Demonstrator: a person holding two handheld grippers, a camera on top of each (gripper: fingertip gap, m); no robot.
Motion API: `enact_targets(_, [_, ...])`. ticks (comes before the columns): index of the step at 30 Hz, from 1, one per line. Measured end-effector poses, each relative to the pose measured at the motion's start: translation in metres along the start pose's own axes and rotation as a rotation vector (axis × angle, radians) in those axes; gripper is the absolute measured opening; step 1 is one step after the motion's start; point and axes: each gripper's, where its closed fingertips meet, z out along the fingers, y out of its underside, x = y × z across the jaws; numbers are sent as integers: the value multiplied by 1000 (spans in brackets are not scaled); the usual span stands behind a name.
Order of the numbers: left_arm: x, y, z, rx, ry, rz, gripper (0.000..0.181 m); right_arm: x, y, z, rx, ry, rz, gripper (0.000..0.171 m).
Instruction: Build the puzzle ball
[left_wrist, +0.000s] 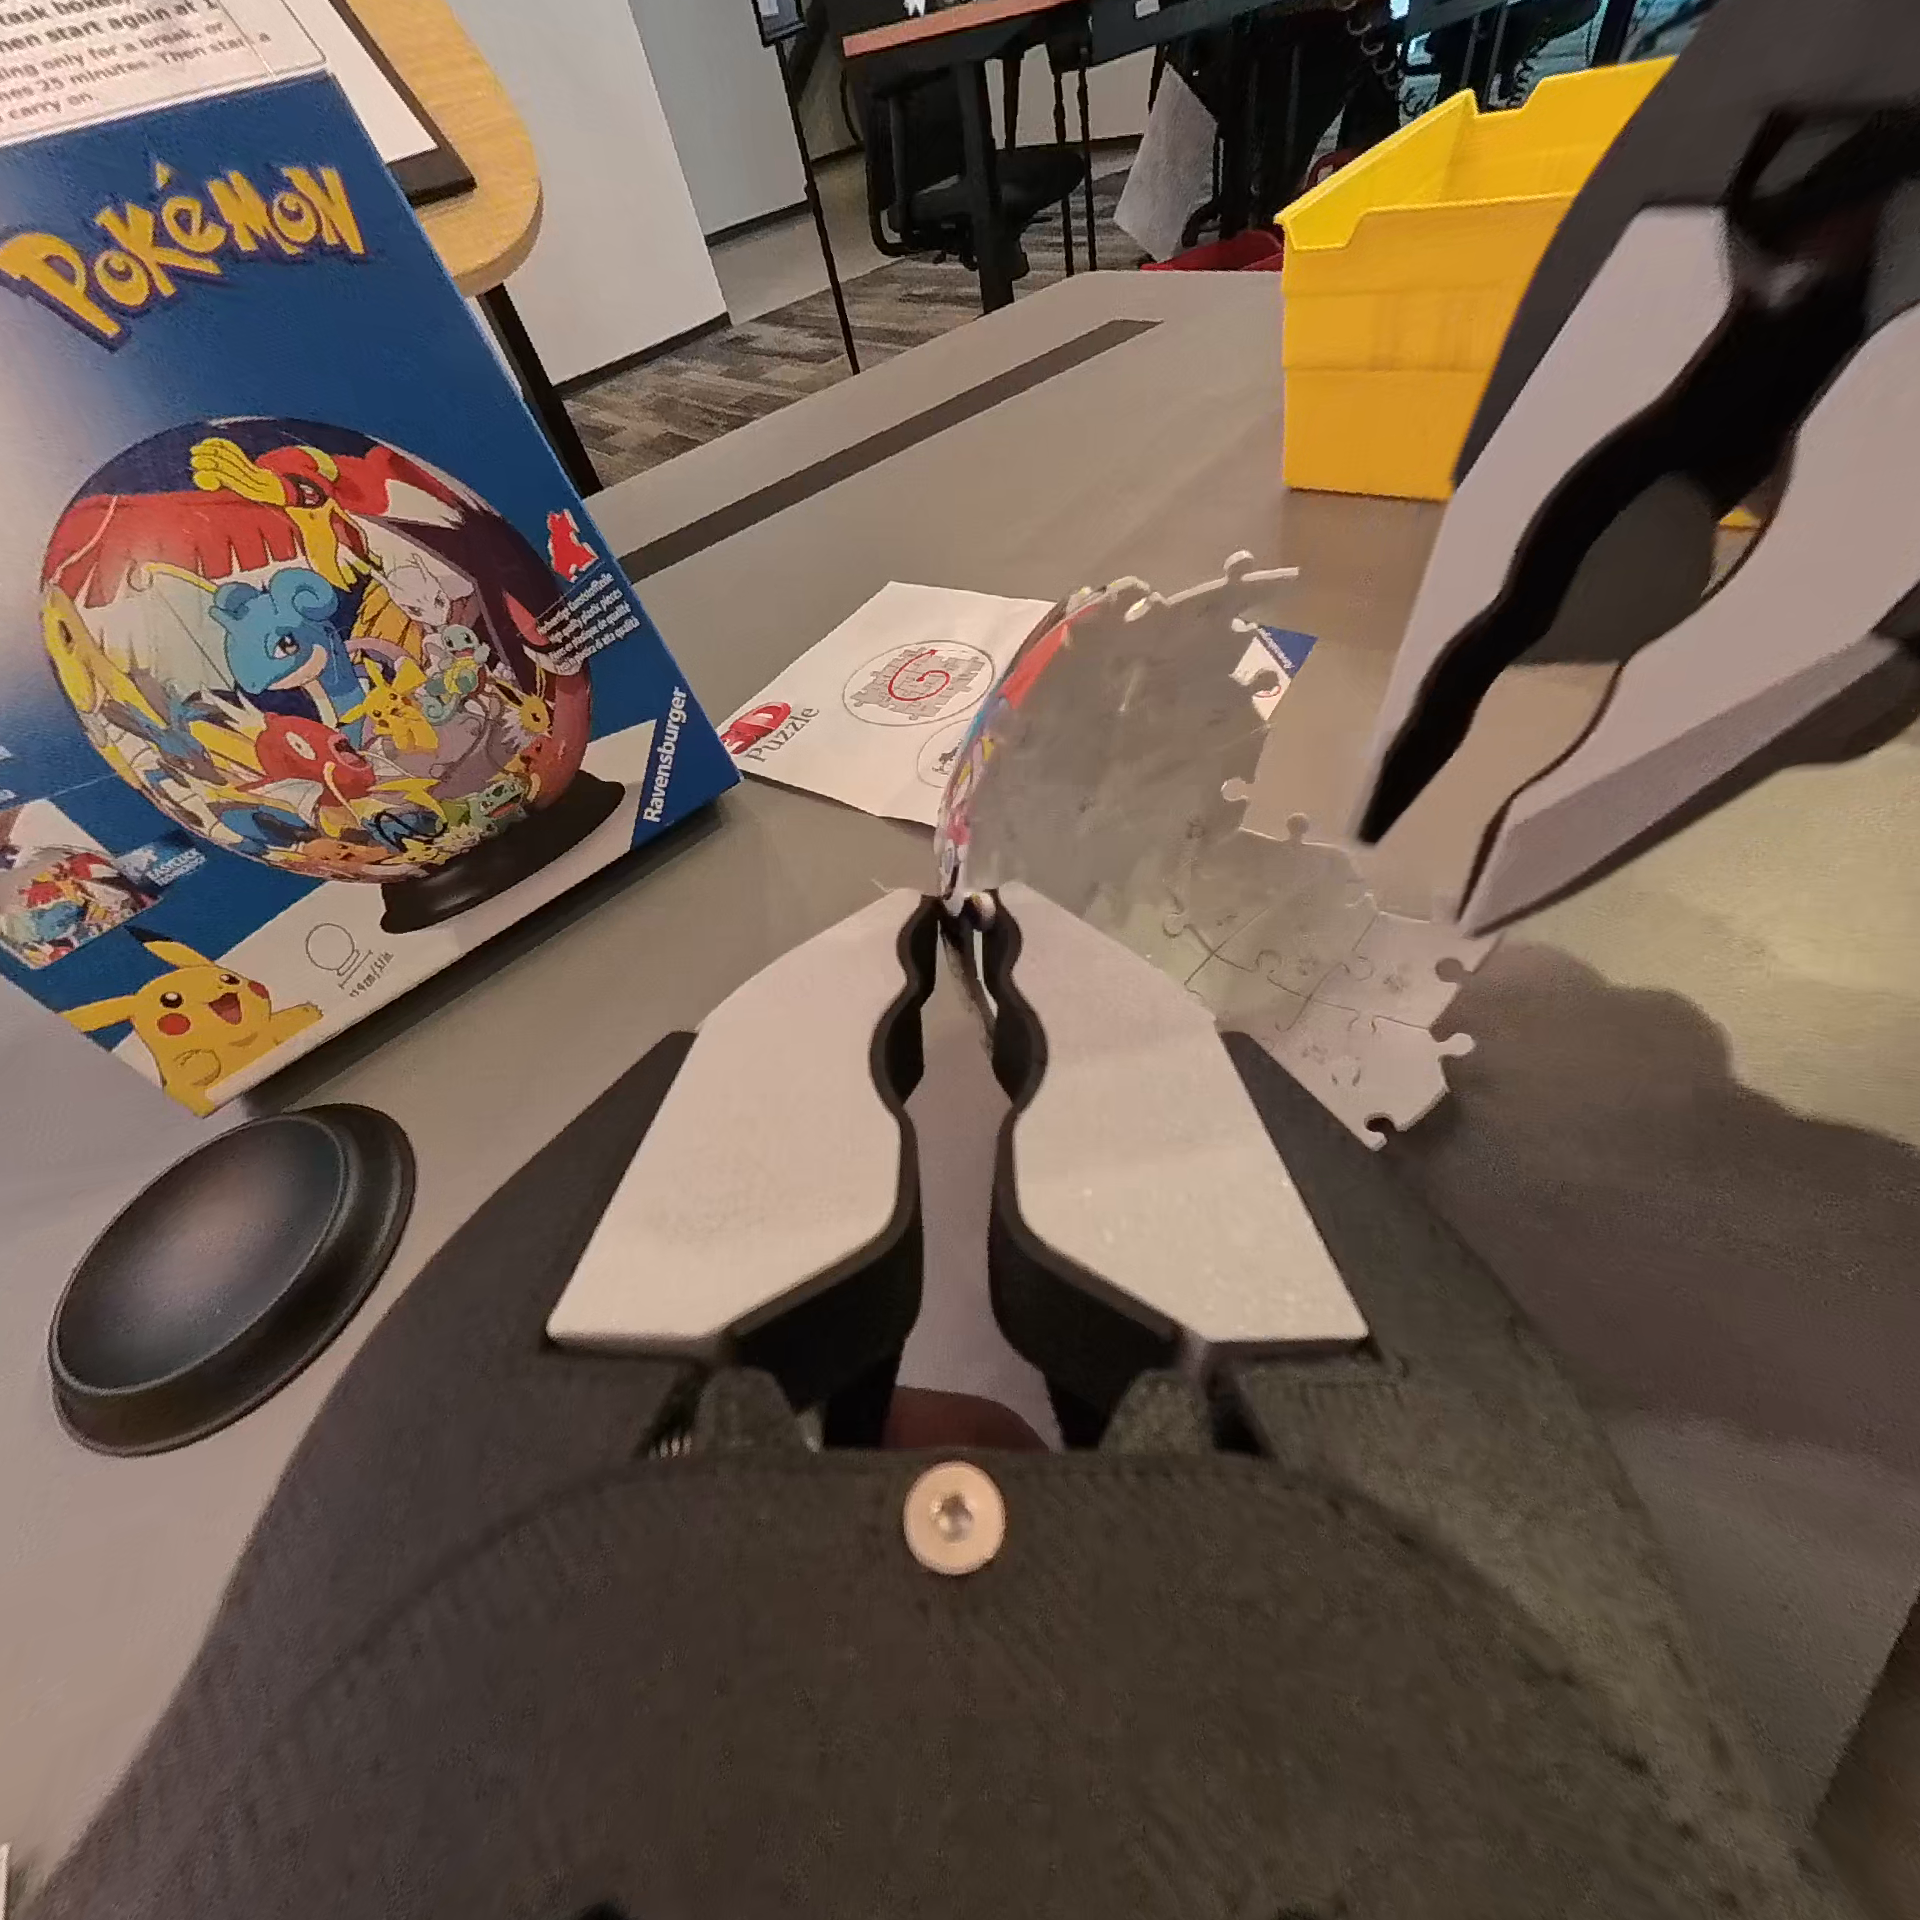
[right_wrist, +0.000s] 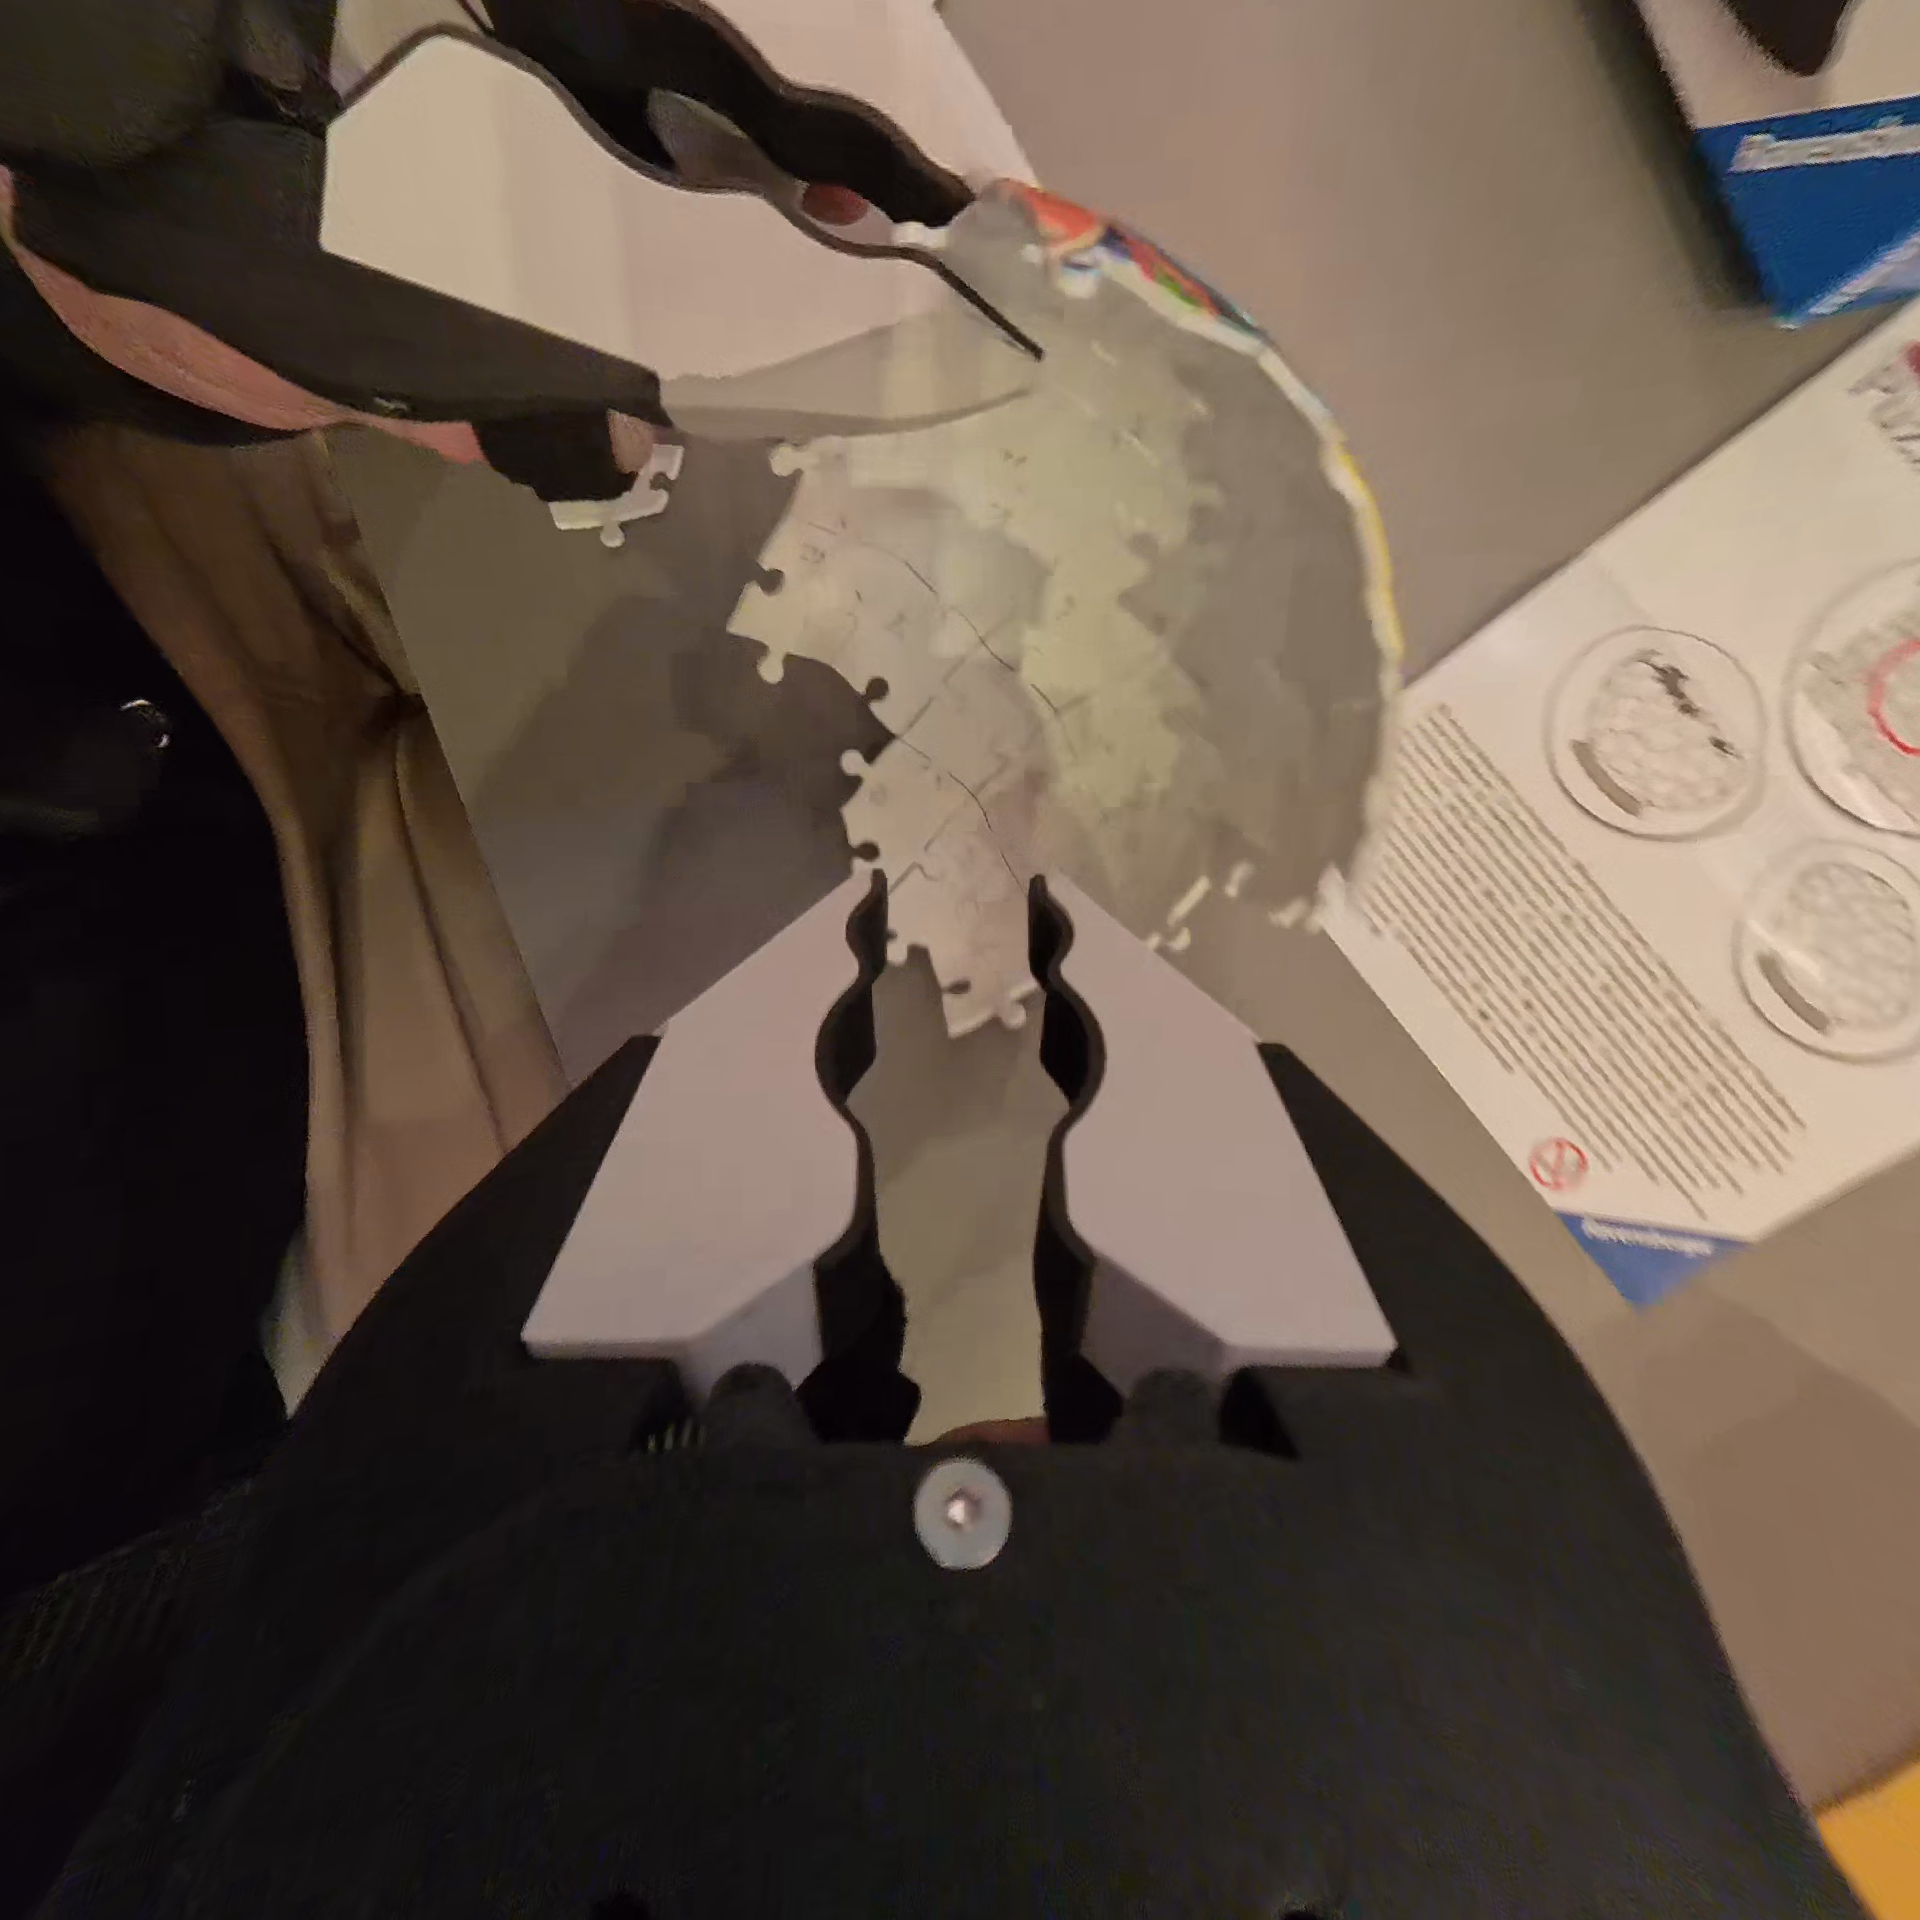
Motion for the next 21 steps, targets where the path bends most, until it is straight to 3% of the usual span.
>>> enact_targets(6, [-2, 1, -1, -8, -9, -7, 10, 1, 12, -20, 30, 34, 46, 26])
enact_targets(10, [-6, 1, -2, -16, -26, -14, 11, -3, 21, -17, 55, 43, 146, 30])
enact_targets(15, [-6, 1, -4, -16, -29, -13, 10, -7, 29, -11, 82, 131, 105, 27])
enact_targets(19, [-9, 1, -5, -16, -31, -27, 10, 0, 23, -15, 165, 287, -164, 24])
enact_targets(21, [-10, 0, -4, -15, -32, -30, 10, -1, 23, -7, 117, 345, -360, 24])
